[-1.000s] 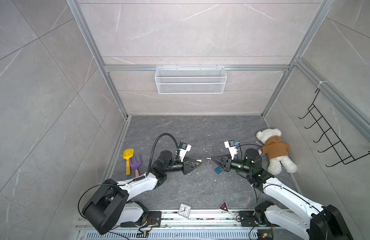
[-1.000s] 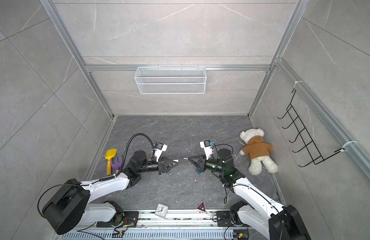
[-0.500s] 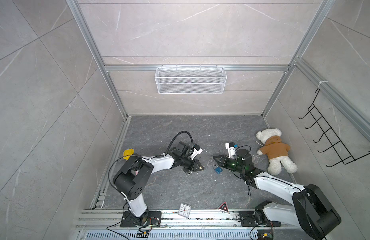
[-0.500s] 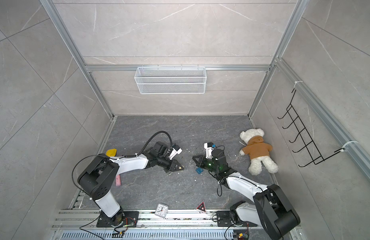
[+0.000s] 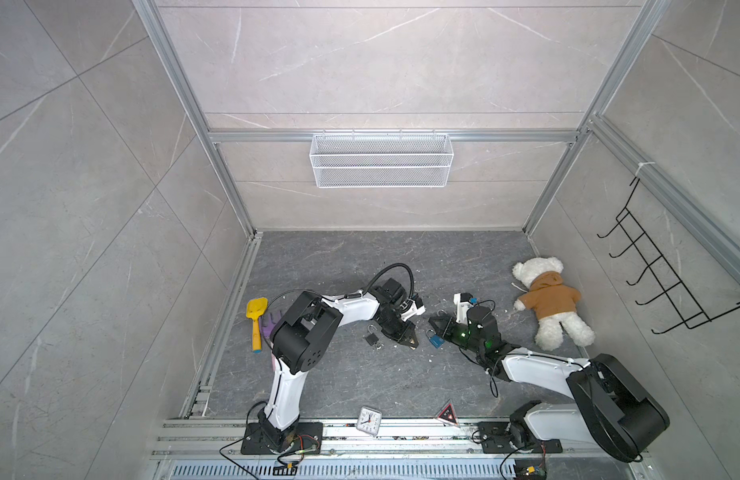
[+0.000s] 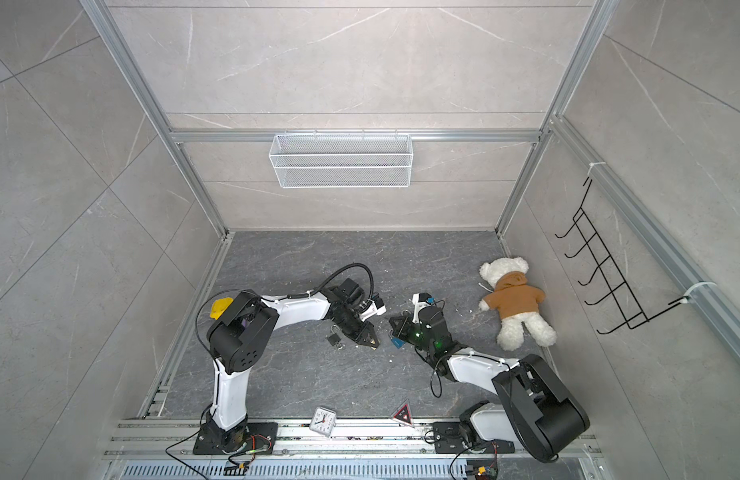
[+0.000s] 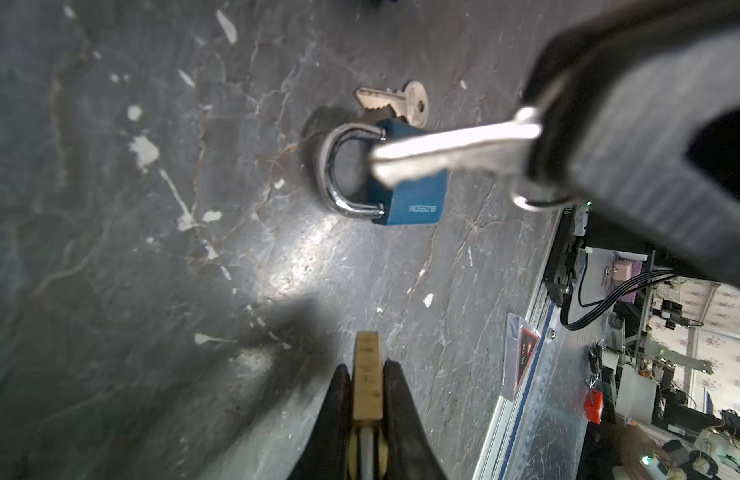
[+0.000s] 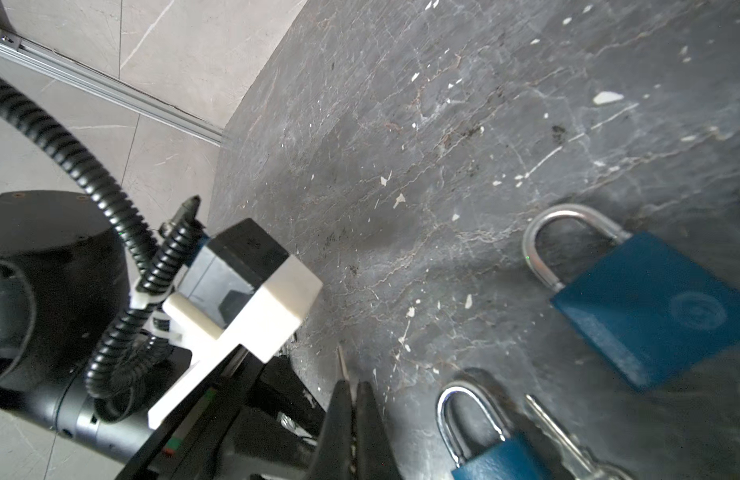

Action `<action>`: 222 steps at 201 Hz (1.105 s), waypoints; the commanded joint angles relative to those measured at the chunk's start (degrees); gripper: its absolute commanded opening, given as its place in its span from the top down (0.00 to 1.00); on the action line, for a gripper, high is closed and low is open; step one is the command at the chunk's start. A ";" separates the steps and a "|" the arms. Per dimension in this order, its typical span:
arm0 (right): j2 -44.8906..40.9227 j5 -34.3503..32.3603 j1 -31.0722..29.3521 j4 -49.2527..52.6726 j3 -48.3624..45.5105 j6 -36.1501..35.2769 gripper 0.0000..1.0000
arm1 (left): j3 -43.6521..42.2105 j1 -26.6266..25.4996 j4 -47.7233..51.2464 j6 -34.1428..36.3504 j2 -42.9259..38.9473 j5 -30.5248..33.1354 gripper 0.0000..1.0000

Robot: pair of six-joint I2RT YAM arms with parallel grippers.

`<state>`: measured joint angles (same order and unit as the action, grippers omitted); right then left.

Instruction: Lock with the key

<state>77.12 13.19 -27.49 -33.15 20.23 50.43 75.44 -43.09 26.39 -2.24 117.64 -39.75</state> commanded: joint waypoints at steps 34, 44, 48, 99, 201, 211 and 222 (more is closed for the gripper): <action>3.17 -1.07 -1.60 -5.63 -1.24 1.76 1.00 | 8.81 0.11 14.93 8.86 3.42 0.07 1.00; 3.77 -1.01 -1.87 -6.20 -1.07 2.01 1.00 | 9.69 0.20 16.41 9.27 4.07 0.96 1.00; 3.99 -1.00 -1.97 -6.30 -1.02 2.03 1.00 | 10.20 0.20 17.20 9.69 4.35 0.96 1.00; 7.22 -0.46 -2.98 -8.69 -0.48 2.56 1.00 | 16.20 0.18 24.58 12.96 9.04 2.78 0.89; 12.36 -2.71 -5.82 -11.12 1.37 4.32 1.00 | 14.66 4.01 18.89 10.17 3.12 11.51 0.13; 13.04 -2.82 -5.87 -11.06 1.89 4.37 1.00 | 14.59 4.54 18.95 10.23 2.02 11.86 0.08; 13.80 -2.90 -6.24 -11.06 2.46 4.41 1.00 | 14.26 4.94 18.42 10.03 0.69 12.60 0.01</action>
<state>89.01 11.70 -32.95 -42.76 20.71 53.76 90.74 -39.55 45.93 8.08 122.26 -32.12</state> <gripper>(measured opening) 0.052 0.921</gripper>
